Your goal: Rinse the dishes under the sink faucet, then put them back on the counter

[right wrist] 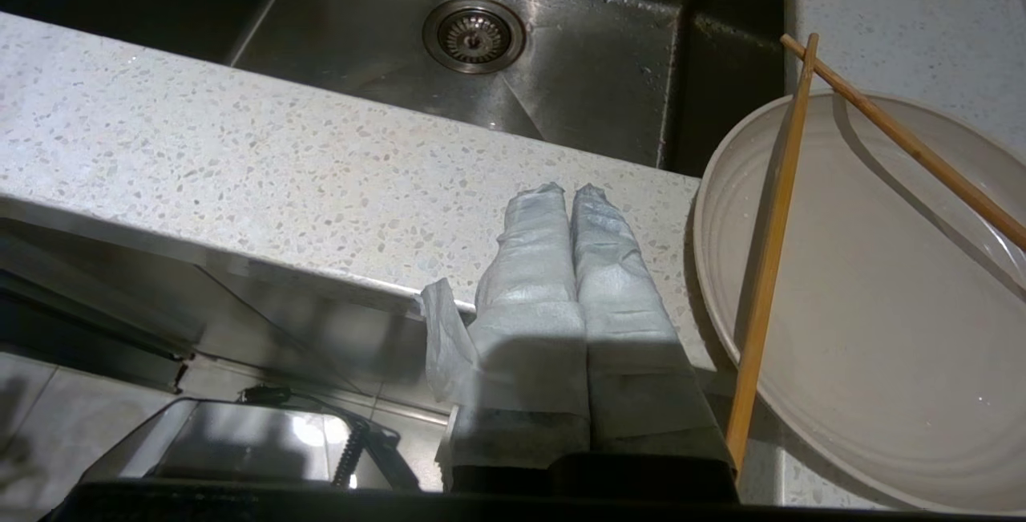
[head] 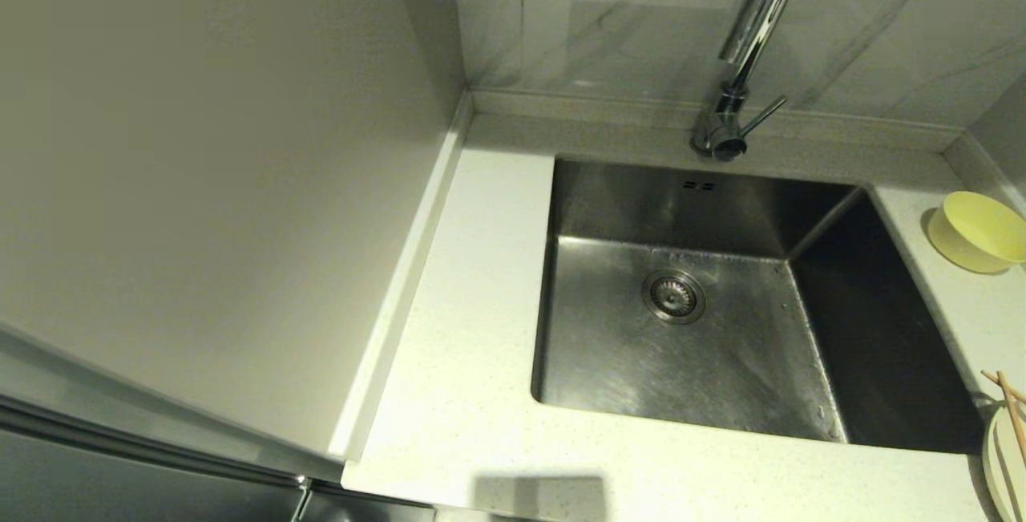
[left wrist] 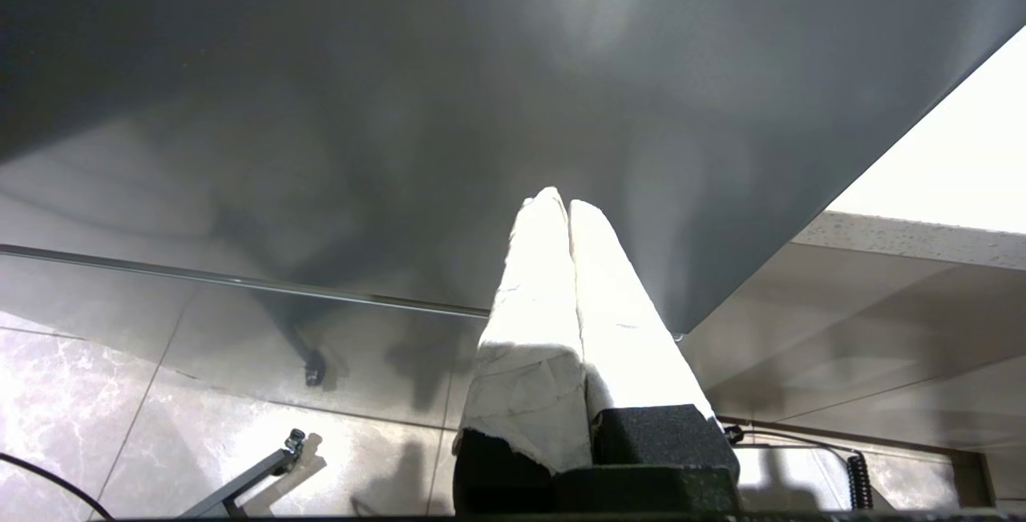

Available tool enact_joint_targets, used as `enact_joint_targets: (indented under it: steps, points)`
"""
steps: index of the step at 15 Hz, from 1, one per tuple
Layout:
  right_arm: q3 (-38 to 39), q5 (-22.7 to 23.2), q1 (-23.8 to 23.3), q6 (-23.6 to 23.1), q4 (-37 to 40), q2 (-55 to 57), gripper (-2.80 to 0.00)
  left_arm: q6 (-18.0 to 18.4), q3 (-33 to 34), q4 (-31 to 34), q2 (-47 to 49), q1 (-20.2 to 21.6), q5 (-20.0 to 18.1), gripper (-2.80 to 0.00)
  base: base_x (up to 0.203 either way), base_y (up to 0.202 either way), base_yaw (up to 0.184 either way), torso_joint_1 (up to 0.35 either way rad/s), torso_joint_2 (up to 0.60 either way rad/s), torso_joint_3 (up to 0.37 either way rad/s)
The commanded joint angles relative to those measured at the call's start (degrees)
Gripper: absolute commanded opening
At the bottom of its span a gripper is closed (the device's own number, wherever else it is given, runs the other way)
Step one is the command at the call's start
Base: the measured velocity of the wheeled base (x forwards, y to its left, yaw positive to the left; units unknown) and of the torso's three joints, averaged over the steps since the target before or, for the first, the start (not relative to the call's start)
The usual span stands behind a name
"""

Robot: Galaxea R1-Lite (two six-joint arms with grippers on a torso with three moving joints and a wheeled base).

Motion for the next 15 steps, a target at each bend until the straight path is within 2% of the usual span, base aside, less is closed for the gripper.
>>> enact_joint_targets:
  steps: [1,11,15]
  points:
    - [0.01,-0.09,-0.01,0.35,0.04,0.07,-2.8,-0.04,0.0,-0.02,-0.09,0.0,0.01,-2.8,0.0,0.0,0.0,0.0,0.0,0.0]
    - [0.01,-0.4,0.04,1.19,0.04,0.07,-2.8,-0.04,0.0,-0.02,-0.09,0.0,0.01,-2.8,0.0,0.0,0.0,0.0,0.0,0.0]
    - [0.01,-0.56,0.05,3.19,-0.01,0.07,-2.8,-0.04,0.0,-0.02,-0.09,0.0,0.01,-2.8,0.0,0.0,0.0,0.0,0.0,0.0]
